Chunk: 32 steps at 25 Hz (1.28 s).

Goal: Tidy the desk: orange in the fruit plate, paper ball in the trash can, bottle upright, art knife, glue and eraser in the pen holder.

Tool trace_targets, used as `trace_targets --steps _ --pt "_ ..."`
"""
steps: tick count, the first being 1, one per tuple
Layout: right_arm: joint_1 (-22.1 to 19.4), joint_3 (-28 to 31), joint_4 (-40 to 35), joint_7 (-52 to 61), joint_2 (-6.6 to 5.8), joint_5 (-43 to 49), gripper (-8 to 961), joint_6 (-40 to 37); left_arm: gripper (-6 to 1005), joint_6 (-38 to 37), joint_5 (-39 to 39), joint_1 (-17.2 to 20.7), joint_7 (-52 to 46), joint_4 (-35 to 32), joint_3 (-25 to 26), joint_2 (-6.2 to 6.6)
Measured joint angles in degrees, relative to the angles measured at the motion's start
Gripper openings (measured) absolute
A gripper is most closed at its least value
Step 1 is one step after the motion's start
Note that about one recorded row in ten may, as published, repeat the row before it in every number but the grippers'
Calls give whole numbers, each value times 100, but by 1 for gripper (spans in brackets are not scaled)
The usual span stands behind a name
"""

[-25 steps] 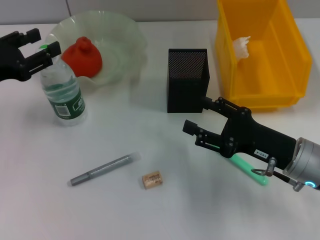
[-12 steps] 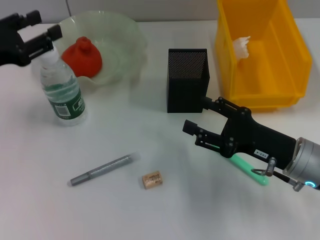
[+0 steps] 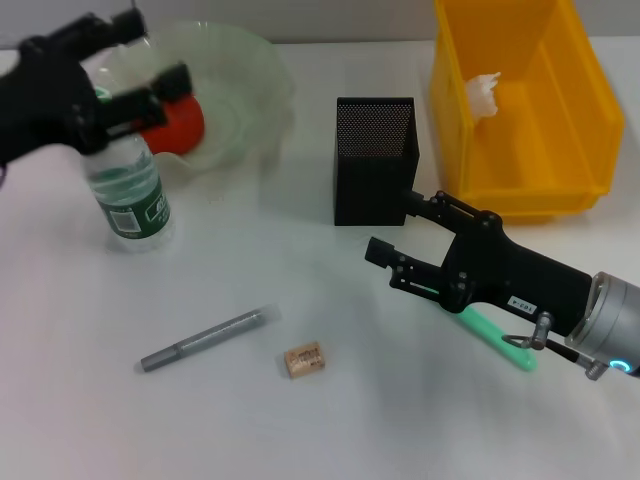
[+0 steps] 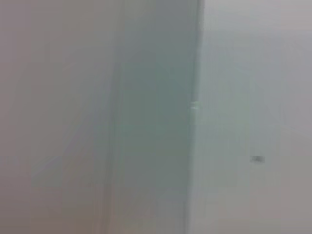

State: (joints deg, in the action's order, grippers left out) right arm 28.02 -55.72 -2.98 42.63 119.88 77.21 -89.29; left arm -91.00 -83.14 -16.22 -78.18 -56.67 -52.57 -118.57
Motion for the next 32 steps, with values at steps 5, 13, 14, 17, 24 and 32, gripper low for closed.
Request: trace_targets --steps 5,13,14,17,24,32 --pt "-31 140 25 6 -2 -204 706 2 740 -935 39 -92 13 274 -302 5" --pt "-382 78 -859 762 -96 -17 703 -669 805 -1147 -748 -256 152 1149 -434 37" --pt "-481 65 -1140 955 -98 120 703 -748 805 -1128 -812 -280 232 1267 -423 37" --pt "-697 94 -1884 1637 -97 377 702 -903 805 -1087 -910 -324 508 1590 -382 35" --pt "-858 388 -4356 4453 -201 1308 700 -1405 805 -897 -916 -335 765 1798 -331 27" --pt "-420 621 -6733 7708 -252 3082 697 -1357 805 -789 -921 -286 998 1893 -335 17"
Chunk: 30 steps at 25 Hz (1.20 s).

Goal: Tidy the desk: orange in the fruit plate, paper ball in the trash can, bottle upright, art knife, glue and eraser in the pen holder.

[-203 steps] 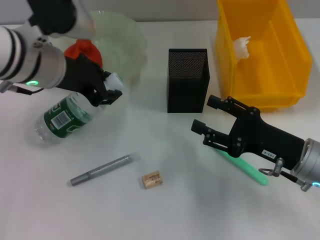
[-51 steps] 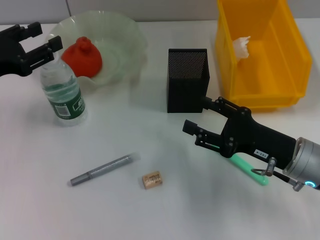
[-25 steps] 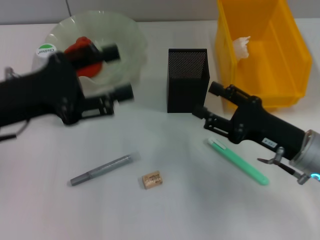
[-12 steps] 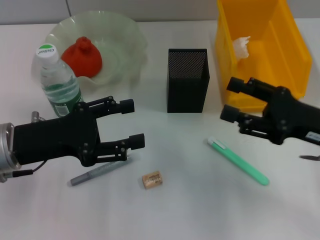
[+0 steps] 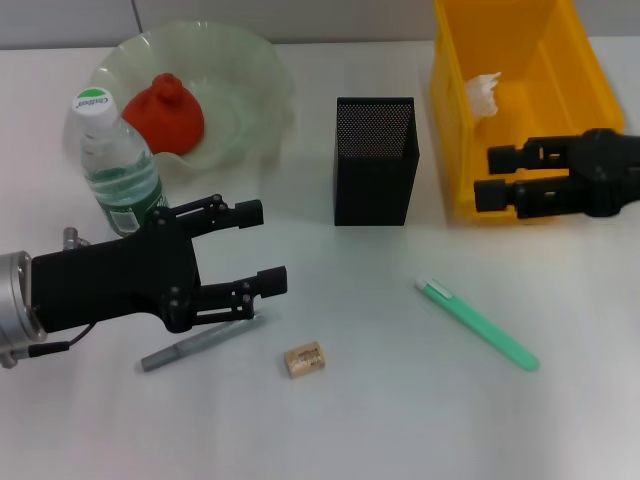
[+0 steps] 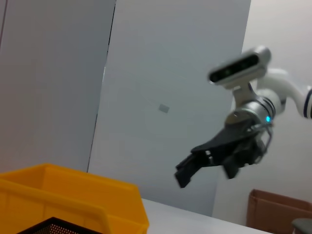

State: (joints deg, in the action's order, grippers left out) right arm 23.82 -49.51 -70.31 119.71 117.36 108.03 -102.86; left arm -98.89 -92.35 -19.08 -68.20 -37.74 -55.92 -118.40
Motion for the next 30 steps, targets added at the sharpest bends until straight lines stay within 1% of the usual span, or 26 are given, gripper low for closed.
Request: trace_targets --steps 2,3,4,5,7,8,9,11,12,13,15,18,20,26,28,30 --pt "251 23 -334 573 -37 635 696 -48 805 8 -2 -3 57 64 0 -2" --pt "511 -8 -532 996 -75 1215 696 -180 805 9 -2 -12 68 116 0 -3" --pt "511 -8 -532 996 -75 1215 696 -180 805 9 -2 -12 68 116 0 -3" --pt "679 -25 -586 1184 -87 1525 695 -258 805 12 -2 -26 71 159 0 -2" --pt "939 -28 -630 1411 -85 1993 695 -376 805 41 -3 -37 81 213 1 -2" --pt "1225 -39 -636 1574 -58 2464 694 -470 805 44 -3 -37 92 213 2 -1" --pt "1225 -39 -636 1574 -58 2464 694 -470 805 50 -3 -34 114 214 2 0" --pt "1448 -113 -605 1685 -45 2811 693 -513 804 51 -2 -33 129 214 2 0" --pt "1548 -196 -582 1744 -39 2963 693 -536 804 54 -2 -32 137 215 2 1" --pt "1716 -442 -547 1876 -38 3222 693 -546 804 55 -2 -32 137 215 2 1" --pt "1786 -557 -532 1930 -38 3328 692 -547 804 57 -3 -32 138 215 3 1" --pt "2080 -1053 -321 2078 -29 3706 691 -551 804 86 -2 -32 146 215 2 -7" --pt "2145 -1132 -248 2091 -17 3773 690 -550 804 90 -2 -32 146 215 1 -7" --pt "2513 -1360 325 2105 153 4276 688 -448 804 142 2 -26 305 326 -18 -8" --pt "2597 -1540 589 2108 170 4350 688 -297 804 153 3 -47 362 410 -3 -8" --pt "2619 -1595 682 2108 170 4353 687 -238 804 153 3 -47 362 410 -3 -8"
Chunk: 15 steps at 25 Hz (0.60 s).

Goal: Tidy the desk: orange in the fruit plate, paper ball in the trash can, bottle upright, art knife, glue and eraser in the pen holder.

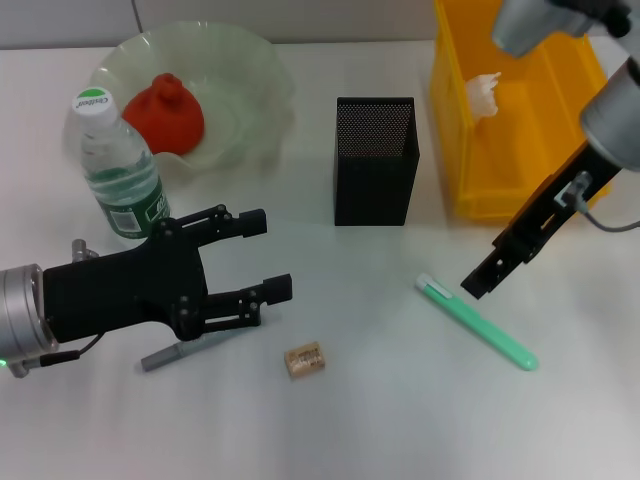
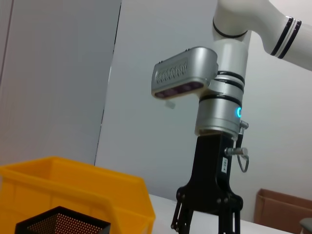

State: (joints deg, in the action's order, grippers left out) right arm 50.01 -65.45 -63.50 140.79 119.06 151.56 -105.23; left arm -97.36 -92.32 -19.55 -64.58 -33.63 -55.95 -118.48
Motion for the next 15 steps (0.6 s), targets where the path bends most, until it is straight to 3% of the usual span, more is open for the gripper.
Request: trace_targets --steps 15 --pt "227 -618 1178 -28 5 52 682 947 804 127 17 -6 68 15 -47 -7"
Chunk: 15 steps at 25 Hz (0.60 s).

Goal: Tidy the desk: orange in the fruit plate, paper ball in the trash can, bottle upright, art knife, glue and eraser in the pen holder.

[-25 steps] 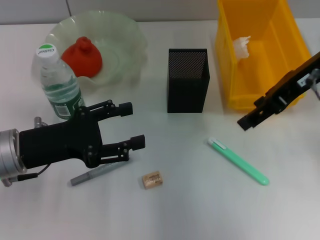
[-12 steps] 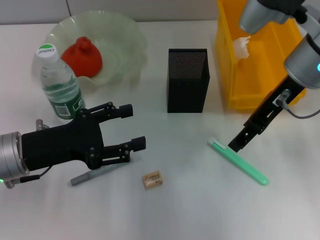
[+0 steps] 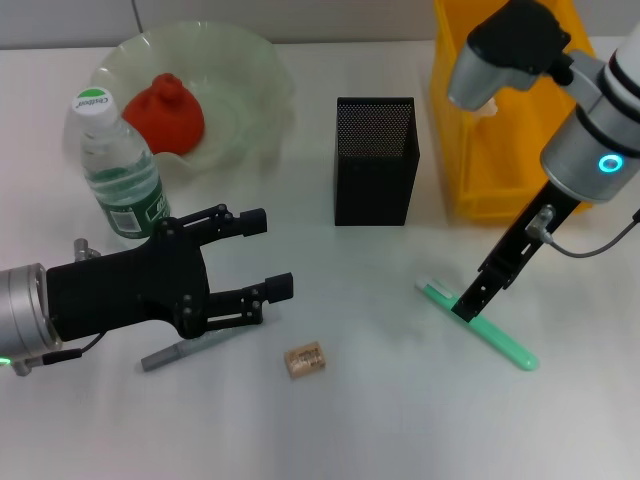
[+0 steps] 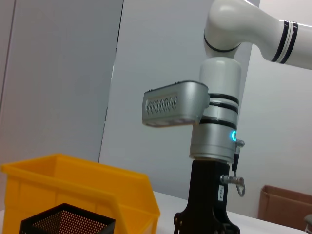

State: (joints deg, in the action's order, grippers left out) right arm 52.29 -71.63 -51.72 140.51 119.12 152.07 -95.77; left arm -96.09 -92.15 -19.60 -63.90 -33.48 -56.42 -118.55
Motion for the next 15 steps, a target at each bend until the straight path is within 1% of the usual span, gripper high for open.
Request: trace_targets --steps 6,15 --pt "27 -196 147 18 16 9 680 178 804 17 20 -5 0 3 -1 -12" --pt "55 -210 226 15 29 16 677 280 804 29 23 -26 70 141 24 -4"
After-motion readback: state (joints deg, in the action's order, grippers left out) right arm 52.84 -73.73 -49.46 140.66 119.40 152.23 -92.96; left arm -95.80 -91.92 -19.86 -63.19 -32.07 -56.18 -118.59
